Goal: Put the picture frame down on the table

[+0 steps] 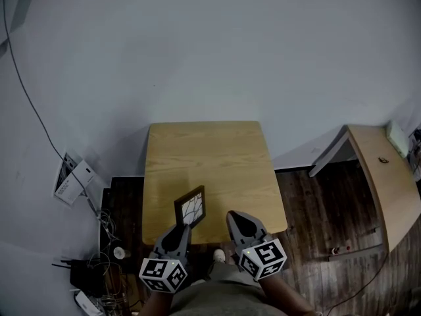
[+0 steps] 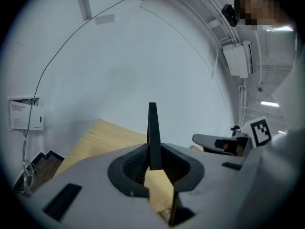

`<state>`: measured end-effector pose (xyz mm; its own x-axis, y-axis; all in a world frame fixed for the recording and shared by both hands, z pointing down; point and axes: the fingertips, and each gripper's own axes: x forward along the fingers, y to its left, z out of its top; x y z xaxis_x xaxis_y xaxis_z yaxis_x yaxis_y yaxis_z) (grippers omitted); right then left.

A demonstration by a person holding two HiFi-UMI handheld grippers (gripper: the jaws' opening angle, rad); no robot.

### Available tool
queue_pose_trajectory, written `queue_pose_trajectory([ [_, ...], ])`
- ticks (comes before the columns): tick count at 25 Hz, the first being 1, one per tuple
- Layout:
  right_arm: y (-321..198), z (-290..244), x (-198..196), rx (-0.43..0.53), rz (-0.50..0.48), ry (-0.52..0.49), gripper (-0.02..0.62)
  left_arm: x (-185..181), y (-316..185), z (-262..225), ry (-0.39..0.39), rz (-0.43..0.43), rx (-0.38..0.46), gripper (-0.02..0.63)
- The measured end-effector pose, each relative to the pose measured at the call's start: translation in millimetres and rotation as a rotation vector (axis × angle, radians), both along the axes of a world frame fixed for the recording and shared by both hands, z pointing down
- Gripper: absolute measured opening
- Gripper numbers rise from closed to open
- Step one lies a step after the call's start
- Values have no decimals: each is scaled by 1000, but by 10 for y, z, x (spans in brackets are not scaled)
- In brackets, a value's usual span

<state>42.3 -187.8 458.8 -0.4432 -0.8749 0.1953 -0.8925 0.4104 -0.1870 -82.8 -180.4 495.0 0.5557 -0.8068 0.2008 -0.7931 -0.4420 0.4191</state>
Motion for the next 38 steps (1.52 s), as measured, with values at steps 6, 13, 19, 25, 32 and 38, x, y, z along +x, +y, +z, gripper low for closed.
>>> queue_pose_trajectory([
  [6, -229, 25, 141, -6, -35, 4, 0, 199, -267, 66, -10, -14, -20, 60],
  [13, -481, 102, 375, -16, -53, 6, 0, 401, -540, 210, -26, -52, -56, 61],
  [19, -661, 161, 497, -17, -83, 1, 0, 500, -764, 379, -34, -94, -89, 60],
  [25, -819, 245, 587, -30, -112, -7, 0, 596, -975, 555, -13, -125, -137, 61],
  [32, -957, 345, 564, -45, -153, -6, 0, 628, -1146, 805, 20, -149, -210, 61],
  [38, -1050, 410, 521, -55, -180, -4, 0, 659, -1235, 940, 42, -150, -235, 61],
])
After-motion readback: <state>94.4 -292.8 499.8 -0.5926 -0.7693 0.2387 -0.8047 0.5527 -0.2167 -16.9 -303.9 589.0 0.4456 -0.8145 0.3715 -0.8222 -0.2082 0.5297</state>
